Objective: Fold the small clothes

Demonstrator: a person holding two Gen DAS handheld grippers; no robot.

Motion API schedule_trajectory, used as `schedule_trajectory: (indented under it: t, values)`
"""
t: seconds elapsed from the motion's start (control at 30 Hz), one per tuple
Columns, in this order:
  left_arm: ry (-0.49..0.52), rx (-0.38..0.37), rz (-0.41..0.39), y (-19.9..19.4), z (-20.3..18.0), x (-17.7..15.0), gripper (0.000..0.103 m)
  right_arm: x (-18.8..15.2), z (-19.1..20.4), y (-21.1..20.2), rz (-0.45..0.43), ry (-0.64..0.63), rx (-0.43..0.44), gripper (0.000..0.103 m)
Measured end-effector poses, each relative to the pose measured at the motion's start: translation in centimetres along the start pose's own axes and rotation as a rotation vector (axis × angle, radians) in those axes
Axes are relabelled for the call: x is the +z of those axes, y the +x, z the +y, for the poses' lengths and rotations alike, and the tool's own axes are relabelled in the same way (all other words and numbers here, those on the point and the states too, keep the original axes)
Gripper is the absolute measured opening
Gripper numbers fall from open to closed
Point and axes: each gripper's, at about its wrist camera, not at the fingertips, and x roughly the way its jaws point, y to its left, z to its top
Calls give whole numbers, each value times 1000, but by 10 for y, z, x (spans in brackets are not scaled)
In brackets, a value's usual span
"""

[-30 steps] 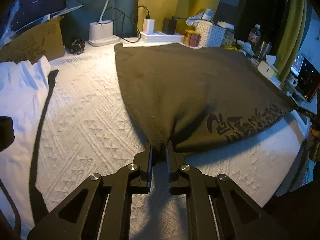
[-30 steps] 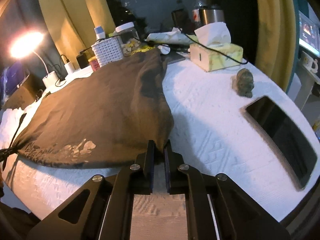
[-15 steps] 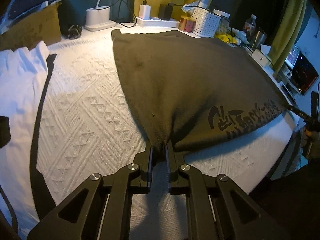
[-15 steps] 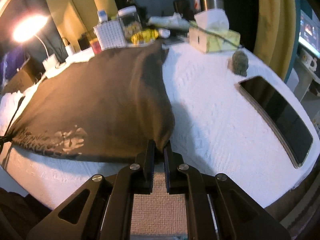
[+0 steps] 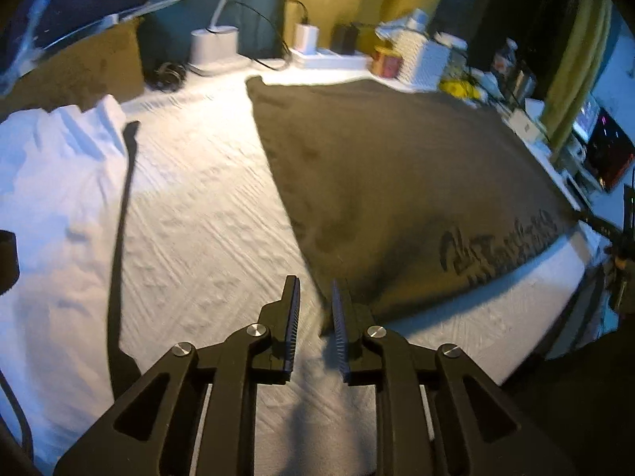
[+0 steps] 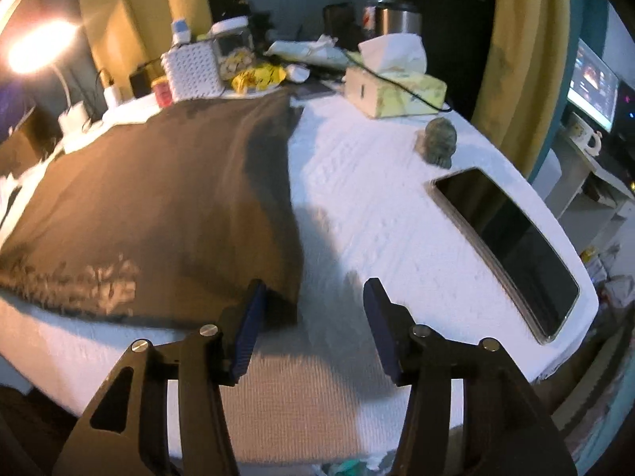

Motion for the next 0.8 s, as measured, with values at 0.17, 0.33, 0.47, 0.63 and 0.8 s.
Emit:
schedule_trajectory:
  t: [0.17, 0.33, 0.47, 0.63, 0.8]
  values:
    - [-81, -31, -44, 7, 5, 9, 69, 6, 0, 12, -8, 74, 65, 53]
    - [-73, 0, -10, 27, 2, 12, 65, 0, 4, 20, -3, 96, 71, 8]
    - [-58, 21, 1, 36, 3, 8, 26, -7, 5, 14, -18, 79, 46, 4]
    - [-31, 30, 4, 34, 1, 7, 2, -14, 6, 6, -30, 65, 1, 4]
    - [-22, 107, 11, 33, 6, 7, 0, -24, 1, -1, -25, 61, -77, 0]
